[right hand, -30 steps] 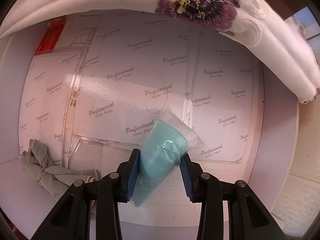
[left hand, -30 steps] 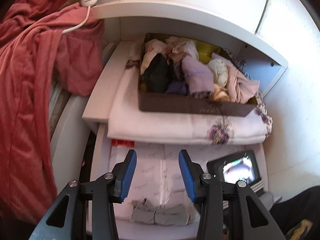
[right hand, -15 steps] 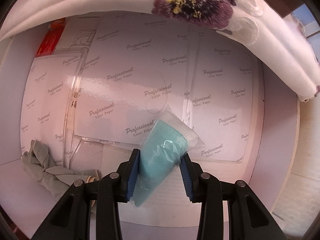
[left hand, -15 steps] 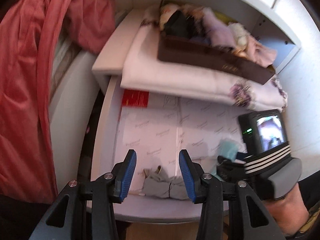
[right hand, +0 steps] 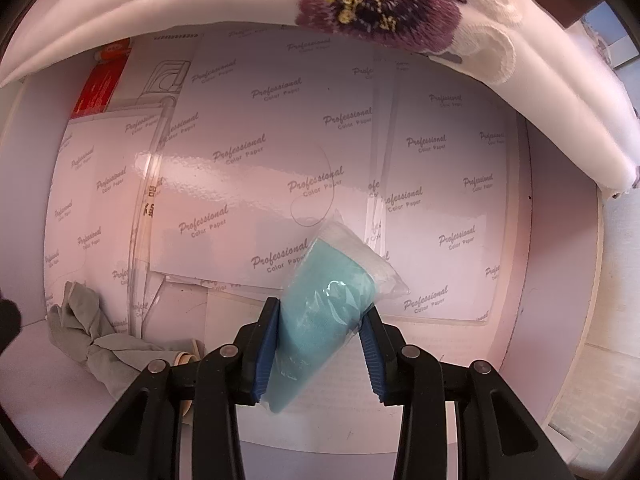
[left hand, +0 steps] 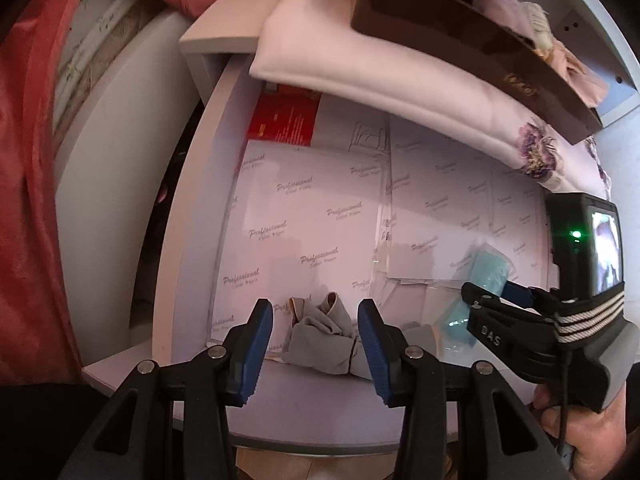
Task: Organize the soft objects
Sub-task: 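Move the empty left tool back down to the grey cloth in the drawer, then carry the mint-green packet up into the gold tray with the right tool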
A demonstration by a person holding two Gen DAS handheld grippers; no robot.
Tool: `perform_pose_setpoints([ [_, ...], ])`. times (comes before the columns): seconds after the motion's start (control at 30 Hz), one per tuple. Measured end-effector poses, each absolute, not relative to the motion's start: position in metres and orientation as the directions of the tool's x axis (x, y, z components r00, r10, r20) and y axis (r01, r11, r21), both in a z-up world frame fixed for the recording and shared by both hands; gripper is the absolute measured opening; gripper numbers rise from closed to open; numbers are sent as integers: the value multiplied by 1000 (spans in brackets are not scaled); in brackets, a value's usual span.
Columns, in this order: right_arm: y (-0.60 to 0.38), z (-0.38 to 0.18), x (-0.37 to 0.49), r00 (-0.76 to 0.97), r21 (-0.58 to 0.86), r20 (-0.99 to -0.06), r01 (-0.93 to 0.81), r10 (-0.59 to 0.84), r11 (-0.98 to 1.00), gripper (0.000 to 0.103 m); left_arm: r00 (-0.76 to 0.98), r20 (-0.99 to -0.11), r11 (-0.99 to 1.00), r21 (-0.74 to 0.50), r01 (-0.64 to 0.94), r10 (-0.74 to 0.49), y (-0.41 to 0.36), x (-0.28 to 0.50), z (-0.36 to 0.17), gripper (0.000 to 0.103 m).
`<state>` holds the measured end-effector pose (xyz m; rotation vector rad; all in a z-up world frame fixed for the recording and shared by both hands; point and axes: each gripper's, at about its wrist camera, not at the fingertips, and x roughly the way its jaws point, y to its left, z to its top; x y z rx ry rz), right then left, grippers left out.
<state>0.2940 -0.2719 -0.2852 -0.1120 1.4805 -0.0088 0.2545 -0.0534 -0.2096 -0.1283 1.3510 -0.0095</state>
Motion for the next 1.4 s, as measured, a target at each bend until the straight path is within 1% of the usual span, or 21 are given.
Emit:
perform_pose_setpoints([
  [0.53, -274, -287, 291, 95, -79, -993, -76, -72, 994, 39, 163, -985, 996, -67, -63, -56, -51, 260, -230, 44],
  [0.93, -266, -283, 288, 107, -101, -990, -90, -91, 991, 39, 179, -984, 1000, -14, 14, -16, -67, 260, -234, 44],
  [1.23, -271, -266, 280, 152, -92, -985, -70, -81, 993, 38, 193, -981, 999, -16, 41, -23, -75, 261, -237, 45],
  [1.4, -271, -240, 276, 198, -77, -978, -72, -61, 994, 38, 191, -981, 998, -15, 54, -25, -82, 264, -241, 45],
])
